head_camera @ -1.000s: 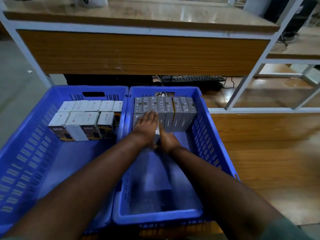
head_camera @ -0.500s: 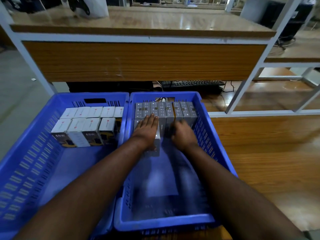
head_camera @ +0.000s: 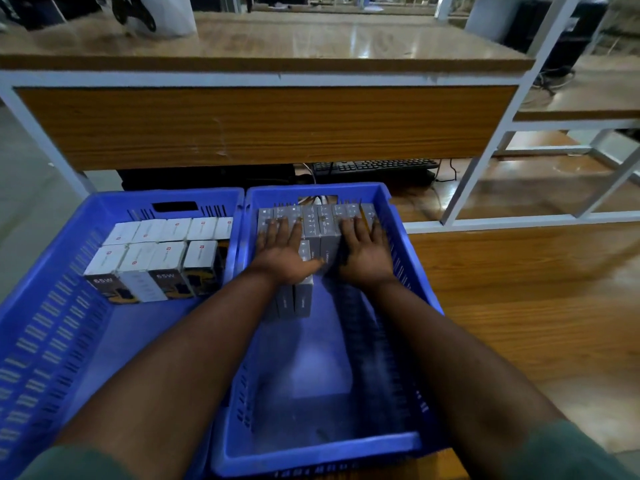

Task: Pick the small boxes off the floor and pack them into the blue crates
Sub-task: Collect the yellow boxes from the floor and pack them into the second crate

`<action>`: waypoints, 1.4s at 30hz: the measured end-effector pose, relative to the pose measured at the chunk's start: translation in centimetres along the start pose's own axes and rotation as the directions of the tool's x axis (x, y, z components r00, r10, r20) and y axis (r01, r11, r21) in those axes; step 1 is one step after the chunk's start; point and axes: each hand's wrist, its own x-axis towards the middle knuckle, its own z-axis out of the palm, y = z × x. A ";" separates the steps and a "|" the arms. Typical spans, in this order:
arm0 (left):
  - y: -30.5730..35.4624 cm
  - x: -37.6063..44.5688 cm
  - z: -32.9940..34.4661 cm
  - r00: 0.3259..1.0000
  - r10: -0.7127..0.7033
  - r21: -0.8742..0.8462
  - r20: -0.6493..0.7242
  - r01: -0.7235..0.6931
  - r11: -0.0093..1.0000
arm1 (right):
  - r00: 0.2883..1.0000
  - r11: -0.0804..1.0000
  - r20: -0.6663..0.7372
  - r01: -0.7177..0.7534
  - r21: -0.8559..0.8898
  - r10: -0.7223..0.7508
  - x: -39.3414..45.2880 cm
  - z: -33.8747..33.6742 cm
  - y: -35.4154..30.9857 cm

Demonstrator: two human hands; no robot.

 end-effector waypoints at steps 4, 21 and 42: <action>0.1 1.1 -0.1 1.000 0.010 -0.015 -0.019 -0.010 1.000 | 1.000 1.000 -0.028 0.001 0.023 0.000 0.3 0.9 -0.2; -0.1 1.8 0.7 0.999 0.010 0.004 -0.045 -0.010 1.000 | 1.000 0.995 -0.016 0.008 0.095 -0.007 0.7 0.6 -0.5; -2.9 -7.9 -7.3 0.872 0.004 -0.329 -0.490 -0.189 0.925 | 0.923 0.606 -0.336 0.377 0.700 -0.186 -3.5 -6.0 -9.3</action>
